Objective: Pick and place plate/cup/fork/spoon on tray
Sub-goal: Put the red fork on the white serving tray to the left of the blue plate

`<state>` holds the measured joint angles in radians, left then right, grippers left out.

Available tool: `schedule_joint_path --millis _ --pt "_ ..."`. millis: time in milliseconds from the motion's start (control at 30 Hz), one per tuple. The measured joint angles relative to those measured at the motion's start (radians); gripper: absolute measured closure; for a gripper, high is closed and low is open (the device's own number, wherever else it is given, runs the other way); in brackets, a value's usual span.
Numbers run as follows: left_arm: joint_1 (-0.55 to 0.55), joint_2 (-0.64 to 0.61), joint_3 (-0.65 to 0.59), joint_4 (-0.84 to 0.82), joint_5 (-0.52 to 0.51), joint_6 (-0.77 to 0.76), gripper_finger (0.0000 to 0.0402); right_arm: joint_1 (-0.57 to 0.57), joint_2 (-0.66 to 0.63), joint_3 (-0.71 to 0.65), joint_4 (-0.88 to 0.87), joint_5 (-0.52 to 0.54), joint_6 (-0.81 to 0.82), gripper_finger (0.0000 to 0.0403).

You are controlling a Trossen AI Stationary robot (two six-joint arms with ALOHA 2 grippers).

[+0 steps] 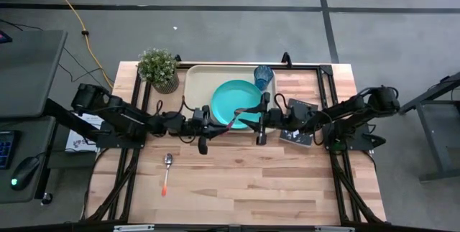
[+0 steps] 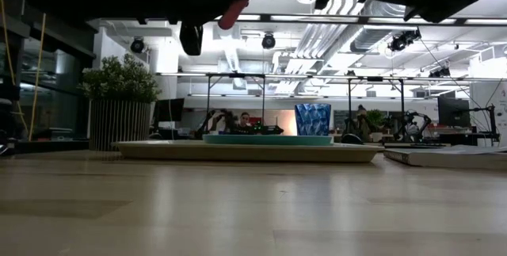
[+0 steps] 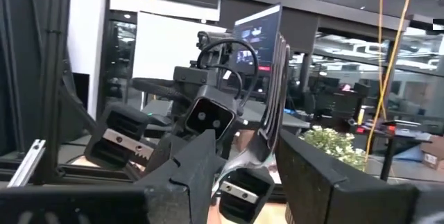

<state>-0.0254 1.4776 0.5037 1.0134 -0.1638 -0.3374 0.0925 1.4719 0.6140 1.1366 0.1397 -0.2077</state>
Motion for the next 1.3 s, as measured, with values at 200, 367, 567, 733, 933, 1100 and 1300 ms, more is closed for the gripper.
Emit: schedule_joint_path --millis 200,367,567,733,933,1100,1300 --pt "0.0 0.0 0.0 0.0 0.003 -0.001 0.0401 0.0 0.0 0.0 0.011 0.0 0.001 0.0263" --pt "0.0 0.0 0.0 0.0 0.004 -0.001 0.0401 -0.001 0.0 0.0 0.028 0.015 0.023 0.0311" --pt "-0.001 0.0 0.0 -0.014 0.008 0.004 0.0401 -0.001 -0.001 0.0 0.034 0.018 0.025 0.0394" --pt "-0.001 -0.021 0.0 -0.098 -0.081 0.035 0.0378 0.0 -0.022 0.0 -0.034 0.081 0.016 0.04" --pt "-0.008 -0.142 0.0 -0.271 -0.199 0.091 0.0304 0.002 -0.138 0.0 -0.297 0.122 0.02 0.0401" --pt "-0.035 -0.264 0.0 -0.395 -0.211 0.106 0.0248 0.01 -0.252 0.0 -0.545 0.122 0.04 0.0402" --pt "-0.081 -0.314 0.0 -0.421 -0.21 0.106 0.0204 0.052 -0.284 0.0 -0.624 0.09 0.053 0.0402"
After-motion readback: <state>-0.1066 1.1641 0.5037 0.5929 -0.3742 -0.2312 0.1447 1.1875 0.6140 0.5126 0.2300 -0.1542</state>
